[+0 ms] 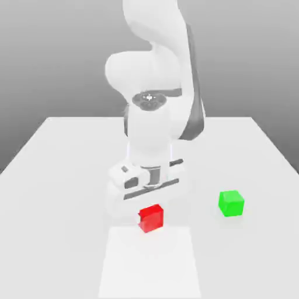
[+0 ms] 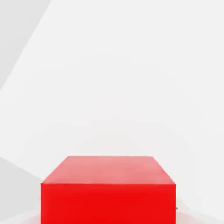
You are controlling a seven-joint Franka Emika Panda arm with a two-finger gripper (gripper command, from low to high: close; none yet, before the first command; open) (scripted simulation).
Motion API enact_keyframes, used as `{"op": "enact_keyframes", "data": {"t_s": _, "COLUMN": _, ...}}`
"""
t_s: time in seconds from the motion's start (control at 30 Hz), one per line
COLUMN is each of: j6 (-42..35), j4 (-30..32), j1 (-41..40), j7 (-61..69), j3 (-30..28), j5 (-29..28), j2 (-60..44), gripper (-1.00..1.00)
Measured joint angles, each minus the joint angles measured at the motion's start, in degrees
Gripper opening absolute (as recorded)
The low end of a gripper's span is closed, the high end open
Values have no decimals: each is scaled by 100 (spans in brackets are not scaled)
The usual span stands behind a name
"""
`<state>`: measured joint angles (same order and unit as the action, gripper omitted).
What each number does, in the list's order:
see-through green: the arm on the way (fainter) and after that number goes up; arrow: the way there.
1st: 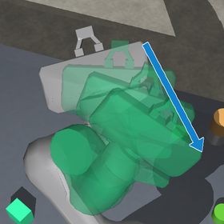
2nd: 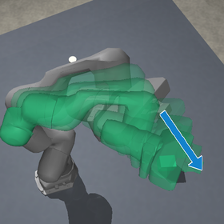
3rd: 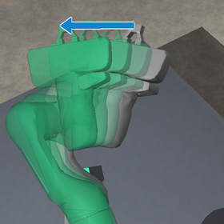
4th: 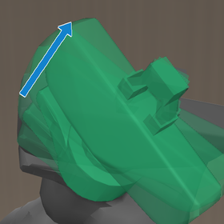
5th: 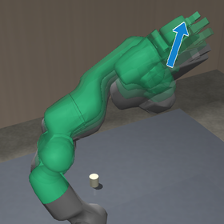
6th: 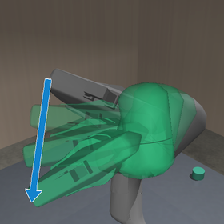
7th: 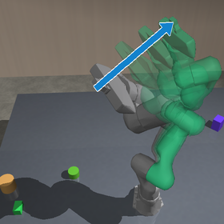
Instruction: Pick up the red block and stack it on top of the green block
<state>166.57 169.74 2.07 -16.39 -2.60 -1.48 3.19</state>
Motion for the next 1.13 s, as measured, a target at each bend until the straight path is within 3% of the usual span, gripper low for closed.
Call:
{"op": "enact_keyframes", "data": {"t_s": 0.17, "j6": -533, "j4": 97, "j1": 380, "j7": 214, "j3": 187, "j5": 100, "j2": 623, "gripper": -100}}
{"op": "enact_keyframes", "data": {"t_s": 0.73, "j6": -1327, "j4": 170, "j1": 3280, "j7": 1678, "j3": 1398, "j5": 934, "j2": 1498, "gripper": -100}}
{"op": "enact_keyframes", "data": {"t_s": 1.03, "j6": 145, "j4": 114, "j1": 3102, "j7": 1309, "j3": 1589, "j5": 319, "j2": -36, "gripper": -100}}
{"op": "enact_keyframes", "data": {"t_s": 1.07, "j6": 271, "j4": 112, "j1": 3088, "j7": 1269, "j3": 1588, "j5": 261, "j2": -165, "gripper": 100}}
{"op": "enact_keyframes", "data": {"t_s": 1.13, "j6": 271, "j4": 112, "j1": 3085, "j7": 1269, "j3": 1588, "j5": 261, "j2": -165, "gripper": 100}}
